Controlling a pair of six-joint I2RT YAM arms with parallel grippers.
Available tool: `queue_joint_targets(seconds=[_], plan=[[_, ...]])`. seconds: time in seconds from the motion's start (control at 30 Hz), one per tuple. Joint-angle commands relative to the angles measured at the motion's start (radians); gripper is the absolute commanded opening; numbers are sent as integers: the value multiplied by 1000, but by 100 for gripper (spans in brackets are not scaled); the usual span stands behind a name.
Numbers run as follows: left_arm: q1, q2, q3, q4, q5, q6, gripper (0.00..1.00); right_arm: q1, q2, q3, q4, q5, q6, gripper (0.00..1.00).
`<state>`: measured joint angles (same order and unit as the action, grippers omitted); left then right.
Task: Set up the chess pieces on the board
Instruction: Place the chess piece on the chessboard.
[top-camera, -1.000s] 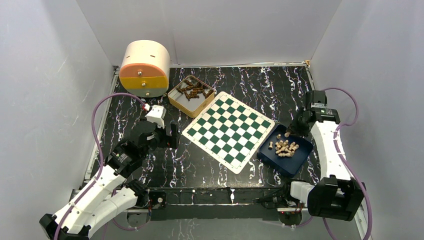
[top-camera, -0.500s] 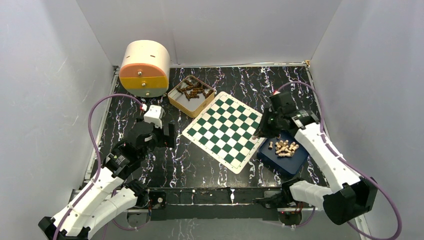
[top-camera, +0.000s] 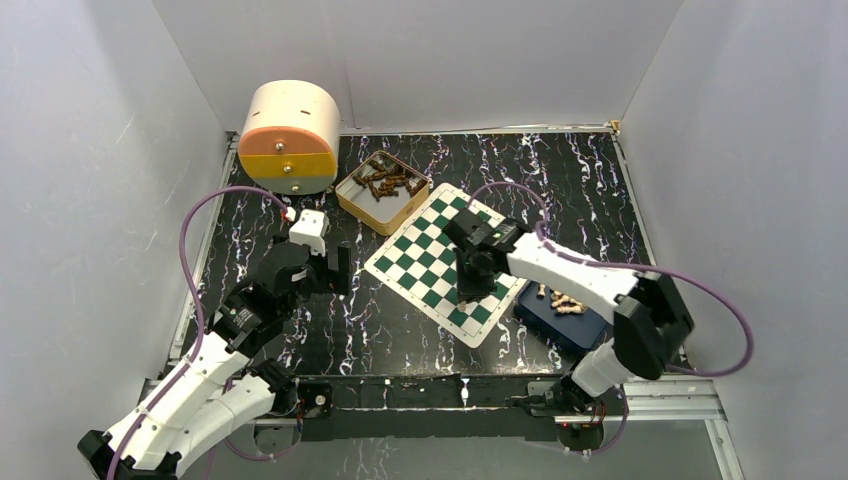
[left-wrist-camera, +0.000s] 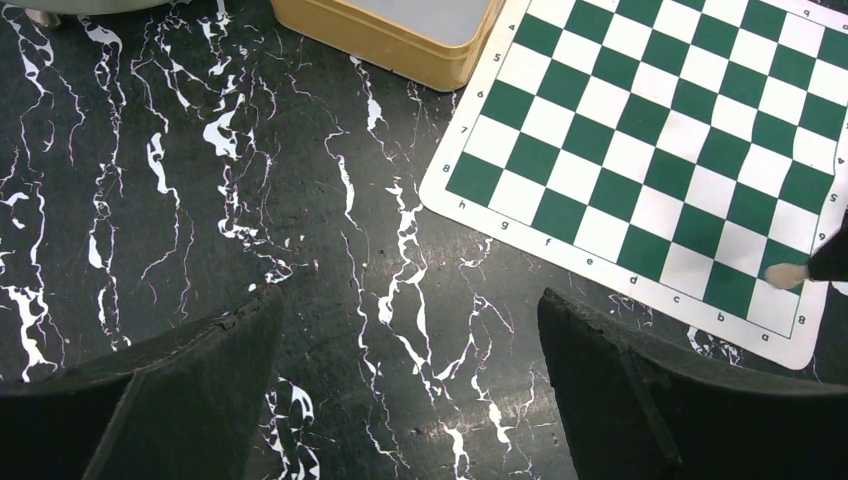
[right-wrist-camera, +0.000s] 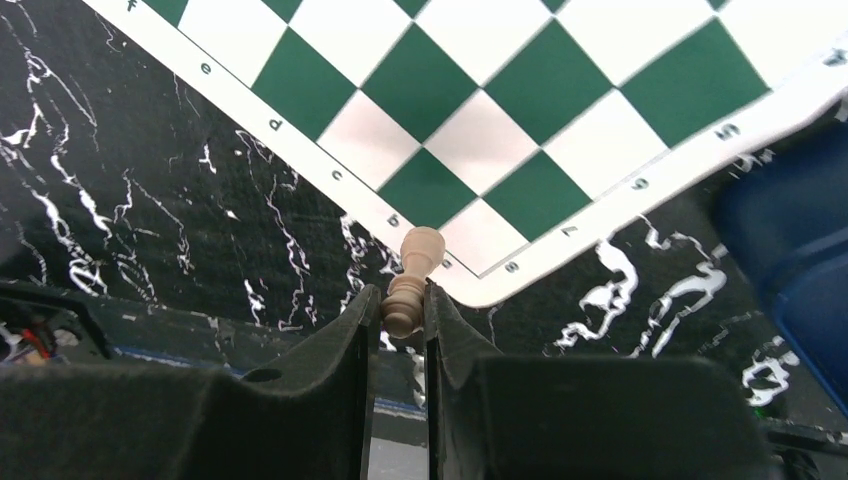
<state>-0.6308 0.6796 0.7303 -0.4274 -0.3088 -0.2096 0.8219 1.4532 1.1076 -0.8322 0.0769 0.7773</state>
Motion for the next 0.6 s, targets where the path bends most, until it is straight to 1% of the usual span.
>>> queue_joint_targets(seconds=[0.0,0.13,0.33,0.57], plan=[[-3,-15,20,6,-11,2,95,52,103,101,48,46,13,25],[-3,-20,13,13,-17,4,95,57,162,121,65,26,13,25],[-3,-20,12,14,-16,6,95,57,190,103,129,-13,15,25],[-3,-18,12,15,-14,6,95,58,244,144,154,-24,13,25]])
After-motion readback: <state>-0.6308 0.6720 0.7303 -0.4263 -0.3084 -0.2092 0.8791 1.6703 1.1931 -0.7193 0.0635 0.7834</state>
